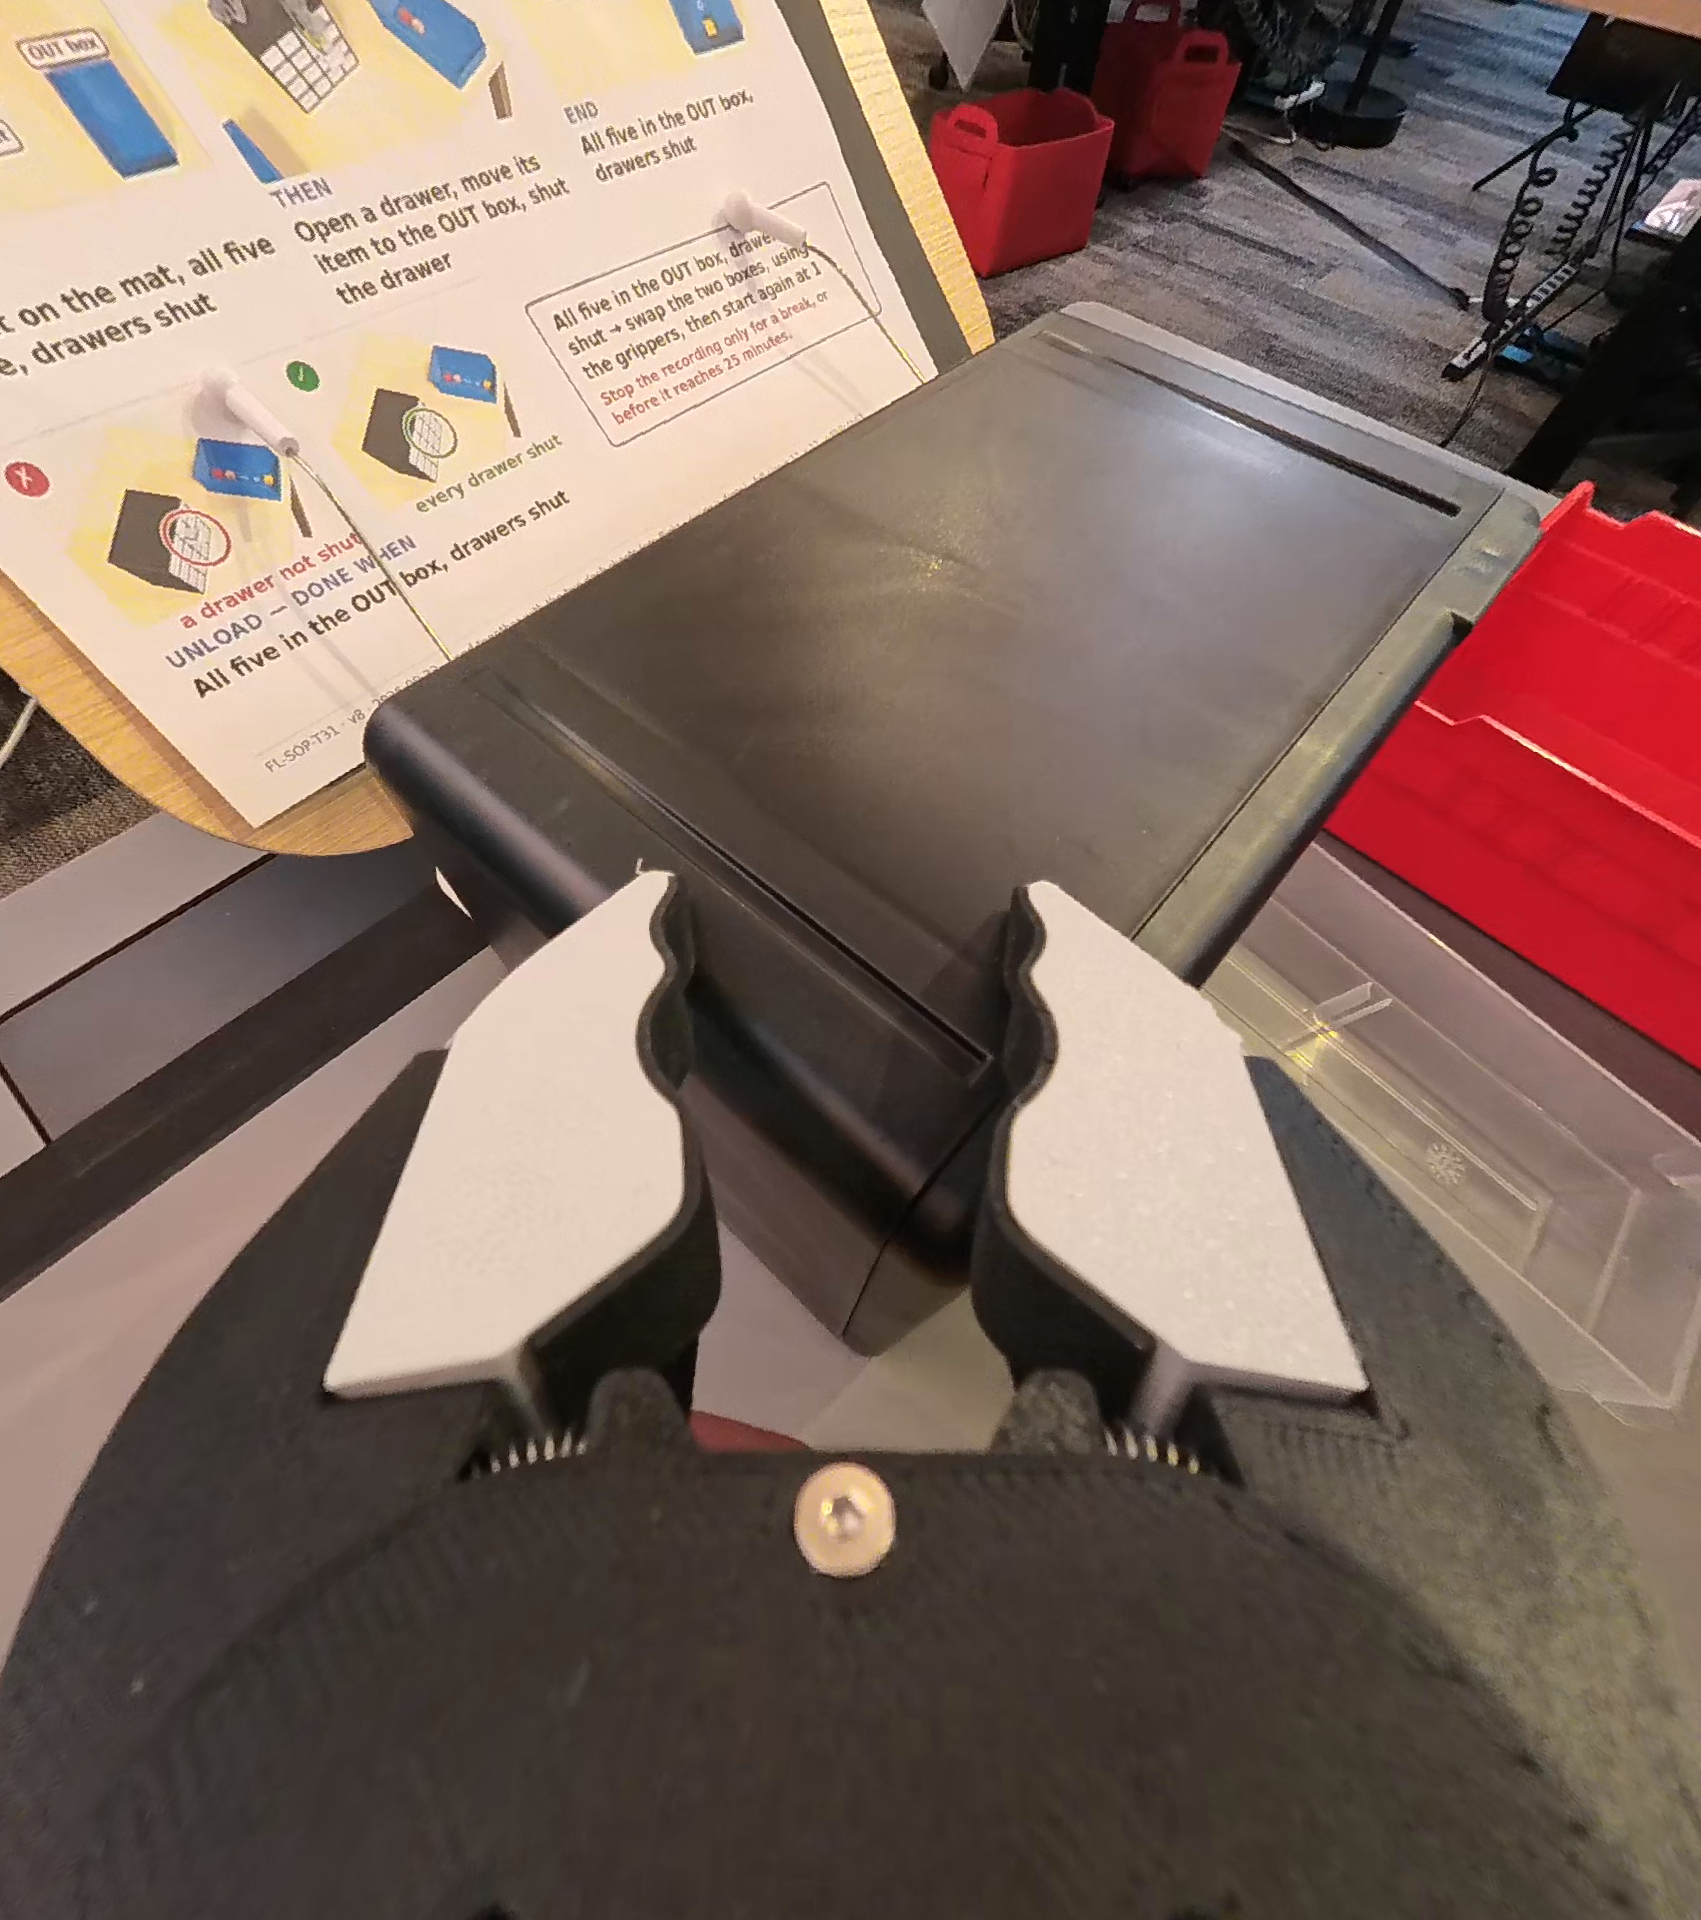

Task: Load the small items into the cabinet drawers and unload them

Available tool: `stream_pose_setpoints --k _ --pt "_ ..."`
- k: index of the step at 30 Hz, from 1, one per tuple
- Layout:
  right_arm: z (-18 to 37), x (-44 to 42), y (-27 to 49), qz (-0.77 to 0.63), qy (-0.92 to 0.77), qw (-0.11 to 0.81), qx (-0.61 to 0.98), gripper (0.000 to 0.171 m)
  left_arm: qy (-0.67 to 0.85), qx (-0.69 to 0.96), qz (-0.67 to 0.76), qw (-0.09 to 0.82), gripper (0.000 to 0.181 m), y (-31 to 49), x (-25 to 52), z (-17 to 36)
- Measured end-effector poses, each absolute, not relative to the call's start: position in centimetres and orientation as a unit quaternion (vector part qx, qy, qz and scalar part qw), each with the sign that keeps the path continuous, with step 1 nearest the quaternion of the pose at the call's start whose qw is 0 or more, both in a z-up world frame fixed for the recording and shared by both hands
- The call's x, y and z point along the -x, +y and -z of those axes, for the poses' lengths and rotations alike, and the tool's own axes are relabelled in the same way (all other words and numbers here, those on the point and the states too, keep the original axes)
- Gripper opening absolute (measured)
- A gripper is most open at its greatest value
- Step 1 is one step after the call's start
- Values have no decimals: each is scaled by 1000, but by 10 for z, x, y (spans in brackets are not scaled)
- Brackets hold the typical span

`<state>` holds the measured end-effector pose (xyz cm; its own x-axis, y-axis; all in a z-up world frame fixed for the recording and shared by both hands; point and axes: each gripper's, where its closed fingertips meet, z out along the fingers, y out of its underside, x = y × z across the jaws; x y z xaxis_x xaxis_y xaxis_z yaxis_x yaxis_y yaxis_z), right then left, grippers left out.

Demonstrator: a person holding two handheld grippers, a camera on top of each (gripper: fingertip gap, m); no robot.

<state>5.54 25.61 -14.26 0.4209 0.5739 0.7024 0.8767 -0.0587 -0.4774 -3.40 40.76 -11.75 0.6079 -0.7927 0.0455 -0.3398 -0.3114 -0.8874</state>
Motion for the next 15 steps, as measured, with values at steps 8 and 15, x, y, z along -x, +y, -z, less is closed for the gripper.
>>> stream_pose_setpoints --k 8,15 --pt "143 -41 275 140 -509 443 725 68 380 772 248 445 58 408 35 117" --pt "135 -49 301 167 -498 444 726 61 383 771 251 442 57 407 35 117"
